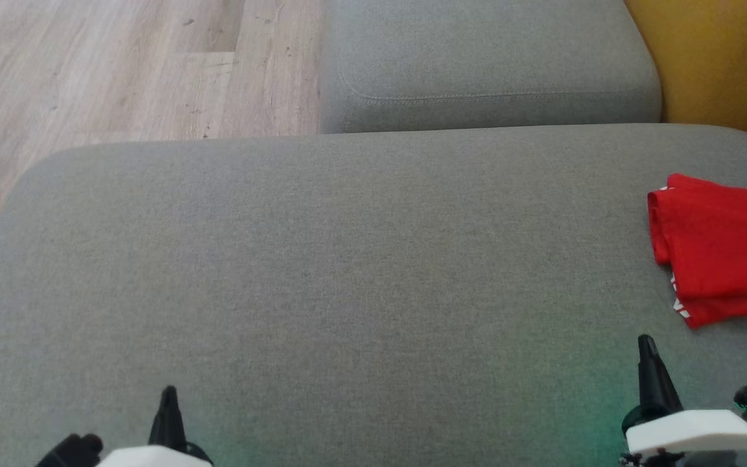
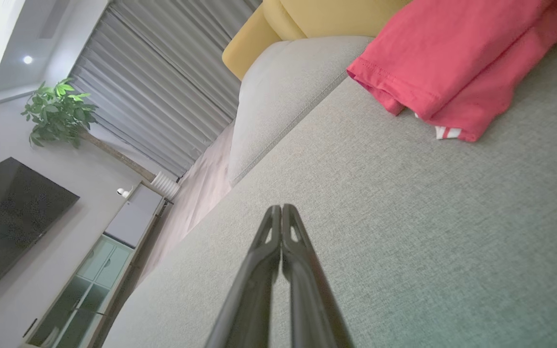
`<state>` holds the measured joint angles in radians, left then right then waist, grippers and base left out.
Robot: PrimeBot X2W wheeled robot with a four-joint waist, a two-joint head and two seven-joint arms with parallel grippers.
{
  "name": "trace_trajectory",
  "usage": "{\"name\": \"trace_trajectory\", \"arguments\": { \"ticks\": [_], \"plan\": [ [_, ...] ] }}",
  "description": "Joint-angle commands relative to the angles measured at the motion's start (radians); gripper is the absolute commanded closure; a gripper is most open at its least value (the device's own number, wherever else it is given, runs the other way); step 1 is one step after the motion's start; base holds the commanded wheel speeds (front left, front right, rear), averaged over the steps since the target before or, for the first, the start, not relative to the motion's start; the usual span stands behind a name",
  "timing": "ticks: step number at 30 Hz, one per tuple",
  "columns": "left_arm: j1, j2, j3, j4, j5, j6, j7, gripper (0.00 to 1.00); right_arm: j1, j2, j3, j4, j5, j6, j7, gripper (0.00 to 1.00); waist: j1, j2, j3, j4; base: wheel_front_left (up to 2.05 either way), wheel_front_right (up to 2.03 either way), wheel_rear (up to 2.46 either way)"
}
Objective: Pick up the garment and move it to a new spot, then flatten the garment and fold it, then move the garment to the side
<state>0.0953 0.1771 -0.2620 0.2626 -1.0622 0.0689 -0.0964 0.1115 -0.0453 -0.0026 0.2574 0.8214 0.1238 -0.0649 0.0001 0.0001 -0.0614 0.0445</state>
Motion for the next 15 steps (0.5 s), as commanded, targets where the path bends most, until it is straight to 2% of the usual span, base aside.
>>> {"name": "trace_trajectory", "arguments": {
  "ticks": [1, 15],
  "plan": [
    [-0.067, -0.001, 0.04, -0.026, -0.023, -0.013, 0.007, 1.0, -0.058, -0.018, 0.002, -0.03, 0.037, 0.003, 0.006, 1.0, -0.0001, -0.0001, 0.002, -0.001, 0.0, 0.0, 0.0],
    [-0.093, -0.024, 0.102, -0.024, -0.124, -0.048, 0.044, 1.0, -0.088, -0.02, -0.013, -0.027, 0.184, 0.004, 0.034, 1.0, -0.0001, -0.0001, 0.014, -0.009, 0.0, 0.0, 0.0]
  ]
}}
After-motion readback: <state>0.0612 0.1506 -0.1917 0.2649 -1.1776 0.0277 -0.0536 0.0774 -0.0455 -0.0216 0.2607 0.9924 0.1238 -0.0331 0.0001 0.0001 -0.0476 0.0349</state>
